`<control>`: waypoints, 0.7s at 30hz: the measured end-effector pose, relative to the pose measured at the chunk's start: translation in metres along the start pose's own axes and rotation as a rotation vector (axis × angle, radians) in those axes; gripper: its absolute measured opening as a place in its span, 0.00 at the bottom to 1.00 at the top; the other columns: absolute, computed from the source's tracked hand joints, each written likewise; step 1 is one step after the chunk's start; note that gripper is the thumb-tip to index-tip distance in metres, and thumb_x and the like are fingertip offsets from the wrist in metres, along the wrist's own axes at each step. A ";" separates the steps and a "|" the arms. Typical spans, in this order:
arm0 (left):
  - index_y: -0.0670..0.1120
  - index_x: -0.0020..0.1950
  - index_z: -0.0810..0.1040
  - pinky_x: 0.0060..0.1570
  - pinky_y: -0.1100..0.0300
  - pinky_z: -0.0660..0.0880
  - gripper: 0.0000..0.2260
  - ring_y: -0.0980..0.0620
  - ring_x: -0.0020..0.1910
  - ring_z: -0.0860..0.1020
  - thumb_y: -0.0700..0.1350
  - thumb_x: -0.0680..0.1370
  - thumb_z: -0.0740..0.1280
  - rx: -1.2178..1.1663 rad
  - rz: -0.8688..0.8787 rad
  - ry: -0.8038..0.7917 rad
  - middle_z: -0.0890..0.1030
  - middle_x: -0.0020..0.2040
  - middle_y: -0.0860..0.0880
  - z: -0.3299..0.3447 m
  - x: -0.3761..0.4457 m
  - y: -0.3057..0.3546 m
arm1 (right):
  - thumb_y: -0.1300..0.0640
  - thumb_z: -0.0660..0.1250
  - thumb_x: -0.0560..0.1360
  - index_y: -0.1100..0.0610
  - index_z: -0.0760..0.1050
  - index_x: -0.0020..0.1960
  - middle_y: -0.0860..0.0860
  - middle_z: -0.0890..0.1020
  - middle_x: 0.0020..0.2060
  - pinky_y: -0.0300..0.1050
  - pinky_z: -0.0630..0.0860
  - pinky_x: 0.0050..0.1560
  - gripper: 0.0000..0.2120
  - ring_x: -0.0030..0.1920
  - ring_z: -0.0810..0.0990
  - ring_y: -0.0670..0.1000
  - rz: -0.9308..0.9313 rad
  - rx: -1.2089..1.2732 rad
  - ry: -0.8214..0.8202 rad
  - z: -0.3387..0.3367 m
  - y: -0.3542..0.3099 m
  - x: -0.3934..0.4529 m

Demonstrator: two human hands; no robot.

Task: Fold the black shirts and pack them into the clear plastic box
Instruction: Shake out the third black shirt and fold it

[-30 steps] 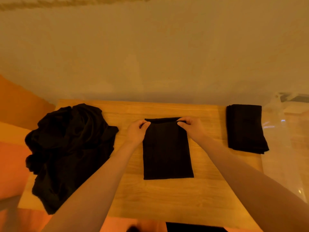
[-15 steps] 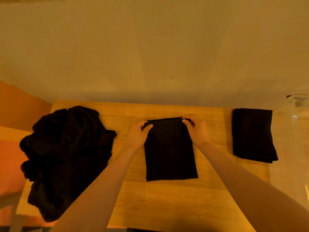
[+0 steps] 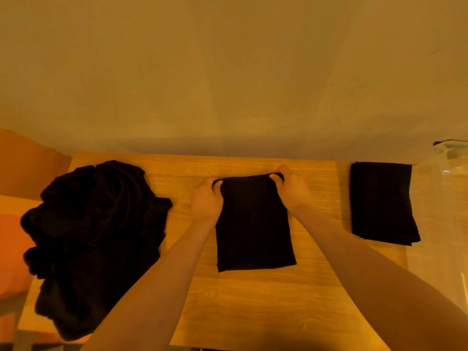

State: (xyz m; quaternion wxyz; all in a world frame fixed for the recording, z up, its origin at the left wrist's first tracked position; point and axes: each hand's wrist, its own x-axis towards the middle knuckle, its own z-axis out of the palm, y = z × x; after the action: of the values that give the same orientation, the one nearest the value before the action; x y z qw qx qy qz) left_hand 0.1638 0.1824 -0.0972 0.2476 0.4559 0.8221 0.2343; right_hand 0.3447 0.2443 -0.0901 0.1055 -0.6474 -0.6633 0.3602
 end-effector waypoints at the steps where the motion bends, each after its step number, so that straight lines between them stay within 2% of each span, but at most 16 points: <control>1: 0.39 0.54 0.78 0.39 0.62 0.67 0.11 0.50 0.41 0.76 0.45 0.80 0.59 0.002 -0.001 0.005 0.80 0.44 0.43 0.000 0.000 0.000 | 0.52 0.58 0.79 0.58 0.71 0.58 0.54 0.80 0.42 0.50 0.78 0.40 0.12 0.39 0.77 0.52 0.010 -0.034 -0.007 0.000 -0.001 0.001; 3: 0.40 0.55 0.77 0.38 0.62 0.67 0.11 0.52 0.41 0.75 0.45 0.80 0.59 0.006 -0.003 -0.004 0.80 0.46 0.43 0.001 0.001 -0.002 | 0.50 0.57 0.79 0.58 0.69 0.57 0.54 0.80 0.41 0.49 0.78 0.37 0.13 0.37 0.78 0.52 0.030 -0.096 -0.024 0.000 -0.004 0.002; 5: 0.40 0.56 0.75 0.38 0.61 0.68 0.11 0.49 0.44 0.76 0.45 0.80 0.61 0.006 -0.012 0.030 0.78 0.47 0.43 -0.001 -0.002 0.001 | 0.49 0.58 0.79 0.57 0.68 0.57 0.54 0.80 0.41 0.49 0.77 0.36 0.13 0.37 0.78 0.52 0.067 -0.091 -0.006 0.000 -0.006 0.001; 7: 0.39 0.57 0.74 0.45 0.59 0.70 0.11 0.46 0.50 0.76 0.44 0.78 0.63 0.100 0.118 0.126 0.77 0.52 0.42 -0.003 -0.010 0.003 | 0.49 0.60 0.78 0.58 0.68 0.58 0.54 0.79 0.45 0.50 0.77 0.35 0.14 0.39 0.78 0.53 0.046 -0.076 0.110 -0.003 -0.006 -0.003; 8: 0.39 0.58 0.74 0.49 0.58 0.71 0.11 0.45 0.52 0.75 0.43 0.78 0.64 0.156 0.241 0.143 0.77 0.54 0.42 -0.003 -0.018 0.003 | 0.51 0.61 0.78 0.59 0.69 0.59 0.54 0.78 0.48 0.49 0.76 0.36 0.14 0.42 0.78 0.54 -0.024 -0.106 0.199 -0.003 -0.005 -0.007; 10: 0.41 0.59 0.75 0.56 0.54 0.72 0.12 0.45 0.57 0.75 0.43 0.77 0.62 0.262 0.506 0.055 0.77 0.58 0.44 0.003 -0.038 0.002 | 0.57 0.66 0.75 0.62 0.73 0.57 0.56 0.78 0.51 0.51 0.76 0.42 0.13 0.48 0.78 0.58 -0.285 -0.255 0.297 0.003 -0.001 -0.018; 11: 0.42 0.61 0.75 0.59 0.52 0.72 0.14 0.46 0.60 0.75 0.45 0.77 0.60 0.342 0.594 -0.025 0.77 0.60 0.45 0.008 -0.048 0.000 | 0.59 0.69 0.73 0.62 0.74 0.57 0.57 0.79 0.52 0.53 0.77 0.46 0.14 0.50 0.79 0.60 -0.422 -0.348 0.285 0.011 0.002 -0.026; 13: 0.44 0.65 0.73 0.63 0.50 0.68 0.21 0.47 0.65 0.72 0.51 0.77 0.54 0.513 0.598 -0.176 0.74 0.66 0.46 0.015 -0.058 -0.008 | 0.56 0.70 0.71 0.60 0.75 0.61 0.57 0.79 0.58 0.55 0.76 0.54 0.19 0.58 0.78 0.58 -0.587 -0.512 0.160 0.026 0.012 -0.040; 14: 0.44 0.69 0.70 0.66 0.49 0.64 0.25 0.47 0.69 0.68 0.54 0.76 0.51 0.567 0.547 -0.207 0.70 0.70 0.46 0.017 -0.059 -0.013 | 0.52 0.64 0.74 0.59 0.73 0.64 0.55 0.76 0.62 0.55 0.73 0.59 0.21 0.63 0.75 0.56 -0.577 -0.561 0.076 0.030 0.017 -0.043; 15: 0.44 0.72 0.64 0.69 0.49 0.58 0.28 0.47 0.73 0.61 0.56 0.76 0.48 0.593 0.488 -0.230 0.62 0.74 0.46 0.017 -0.058 -0.017 | 0.46 0.55 0.77 0.58 0.68 0.68 0.54 0.71 0.68 0.55 0.68 0.65 0.24 0.69 0.68 0.54 -0.515 -0.592 -0.010 0.031 0.022 -0.045; 17: 0.46 0.76 0.48 0.72 0.50 0.44 0.32 0.49 0.75 0.42 0.61 0.75 0.40 0.586 0.394 -0.267 0.44 0.75 0.49 0.016 -0.053 -0.024 | 0.37 0.33 0.76 0.55 0.50 0.74 0.49 0.52 0.74 0.54 0.50 0.72 0.34 0.74 0.48 0.49 -0.413 -0.627 -0.099 0.028 0.032 -0.042; 18: 0.47 0.76 0.44 0.72 0.50 0.40 0.33 0.50 0.74 0.37 0.62 0.75 0.38 0.574 0.367 -0.283 0.40 0.75 0.49 0.016 -0.051 -0.026 | 0.35 0.26 0.73 0.53 0.42 0.74 0.47 0.44 0.73 0.53 0.42 0.72 0.36 0.73 0.40 0.48 -0.388 -0.632 -0.126 0.028 0.035 -0.039; 19: 0.48 0.76 0.42 0.71 0.50 0.38 0.34 0.50 0.73 0.34 0.63 0.74 0.37 0.578 0.355 -0.292 0.38 0.76 0.49 0.016 -0.050 -0.026 | 0.35 0.23 0.70 0.52 0.37 0.73 0.46 0.39 0.72 0.52 0.37 0.71 0.36 0.72 0.36 0.47 -0.376 -0.636 -0.133 0.028 0.035 -0.038; 21: 0.48 0.76 0.40 0.71 0.49 0.37 0.36 0.49 0.74 0.34 0.65 0.72 0.35 0.601 0.338 -0.299 0.38 0.76 0.47 0.015 -0.050 -0.023 | 0.34 0.23 0.69 0.52 0.32 0.71 0.47 0.35 0.70 0.52 0.34 0.70 0.36 0.71 0.32 0.46 -0.338 -0.663 -0.125 0.030 0.030 -0.039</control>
State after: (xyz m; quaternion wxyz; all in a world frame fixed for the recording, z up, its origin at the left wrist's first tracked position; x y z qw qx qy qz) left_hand 0.1814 0.1309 -0.1129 0.1779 0.6666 0.7222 -0.0488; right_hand 0.3557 0.1953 -0.1172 -0.0924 -0.5047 -0.8464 0.1422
